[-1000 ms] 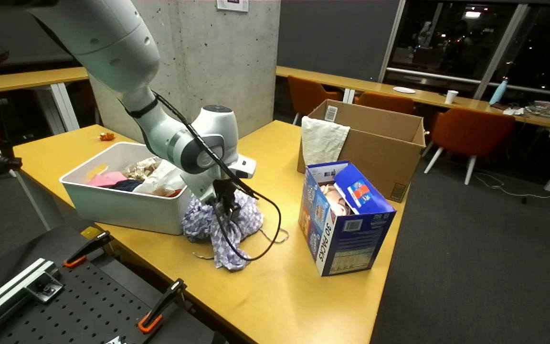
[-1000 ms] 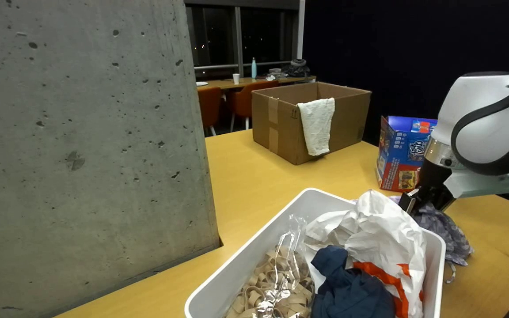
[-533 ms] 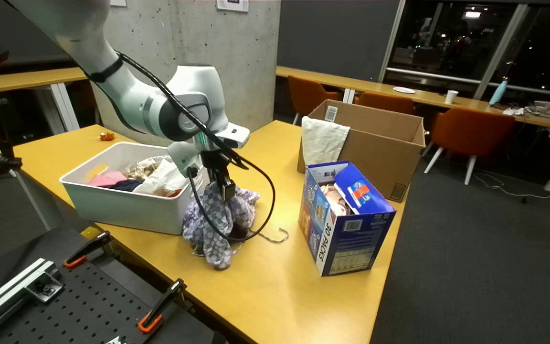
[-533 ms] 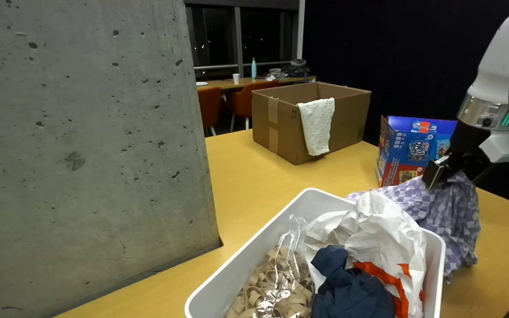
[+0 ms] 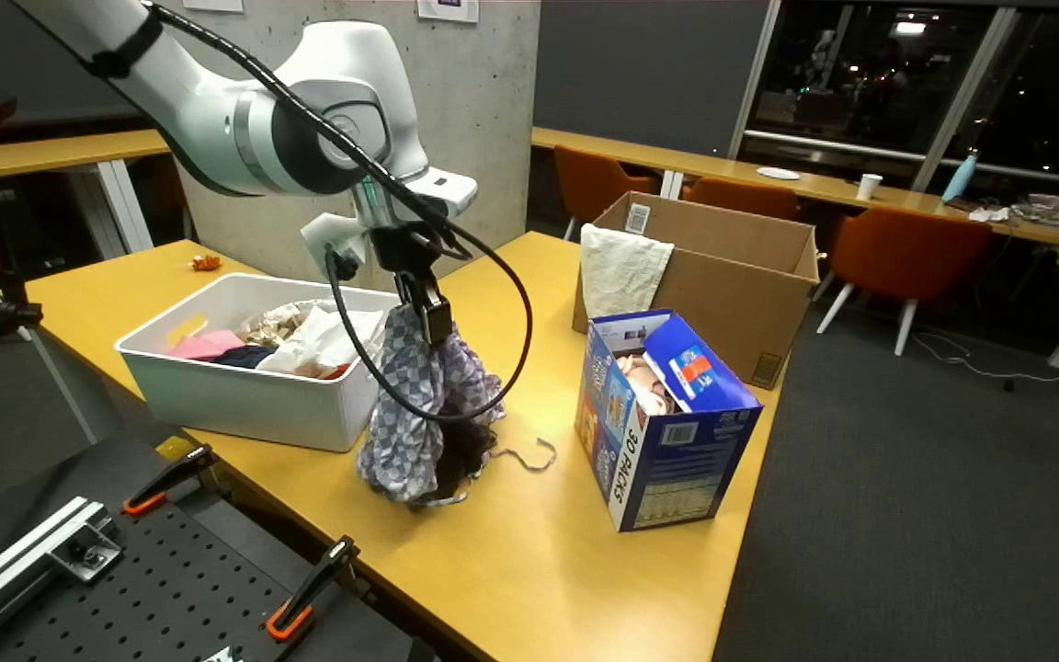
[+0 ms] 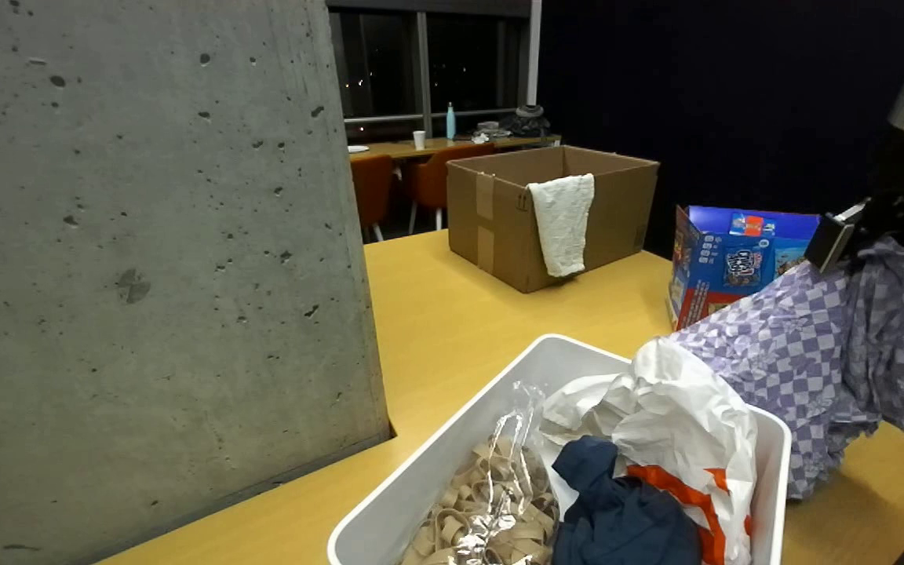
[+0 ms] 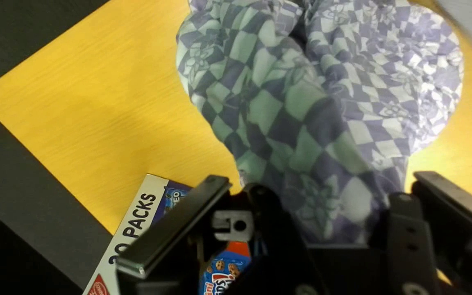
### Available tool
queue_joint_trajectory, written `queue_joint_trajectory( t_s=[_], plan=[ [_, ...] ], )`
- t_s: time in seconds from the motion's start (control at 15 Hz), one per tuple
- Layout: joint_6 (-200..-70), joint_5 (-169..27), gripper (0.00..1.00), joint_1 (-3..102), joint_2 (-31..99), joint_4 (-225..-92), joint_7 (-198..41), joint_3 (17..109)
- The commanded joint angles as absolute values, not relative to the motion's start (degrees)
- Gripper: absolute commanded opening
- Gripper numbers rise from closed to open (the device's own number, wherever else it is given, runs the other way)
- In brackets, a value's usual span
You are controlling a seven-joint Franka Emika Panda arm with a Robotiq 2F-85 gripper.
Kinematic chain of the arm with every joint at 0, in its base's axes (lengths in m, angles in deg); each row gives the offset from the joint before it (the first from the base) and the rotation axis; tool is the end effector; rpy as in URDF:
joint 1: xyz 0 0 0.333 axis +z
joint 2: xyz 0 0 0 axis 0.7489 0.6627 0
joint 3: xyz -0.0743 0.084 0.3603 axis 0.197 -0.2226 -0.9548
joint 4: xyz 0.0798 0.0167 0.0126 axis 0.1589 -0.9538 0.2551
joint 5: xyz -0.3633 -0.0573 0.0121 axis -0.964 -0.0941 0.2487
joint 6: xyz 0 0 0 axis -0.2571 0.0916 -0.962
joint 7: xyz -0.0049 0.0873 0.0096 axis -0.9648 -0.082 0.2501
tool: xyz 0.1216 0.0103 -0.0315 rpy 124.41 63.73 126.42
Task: Put the cloth in the basket
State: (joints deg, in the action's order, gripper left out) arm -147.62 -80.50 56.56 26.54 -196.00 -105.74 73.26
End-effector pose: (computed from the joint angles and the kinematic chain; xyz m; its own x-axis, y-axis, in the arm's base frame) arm 0.5399 -0.0533 0.3638 0.8768 -0.4397 0.1948 -0.4625 -0.8819 0.0915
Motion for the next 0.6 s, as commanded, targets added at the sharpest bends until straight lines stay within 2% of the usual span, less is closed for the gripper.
queue_joint_trajectory(
  t_s=[0.0,0.47,0.53],
  plan=[
    [-146.2,-80.2,0.0,52.8,27.3,-194.1,-104.1,70.5],
    [-147.9,-76.5,0.0,49.4,34.7,-191.2,-98.7,68.9],
    [-148.0,-76.0,0.25,49.2,35.9,-190.7,-98.2,68.8]
  ],
)
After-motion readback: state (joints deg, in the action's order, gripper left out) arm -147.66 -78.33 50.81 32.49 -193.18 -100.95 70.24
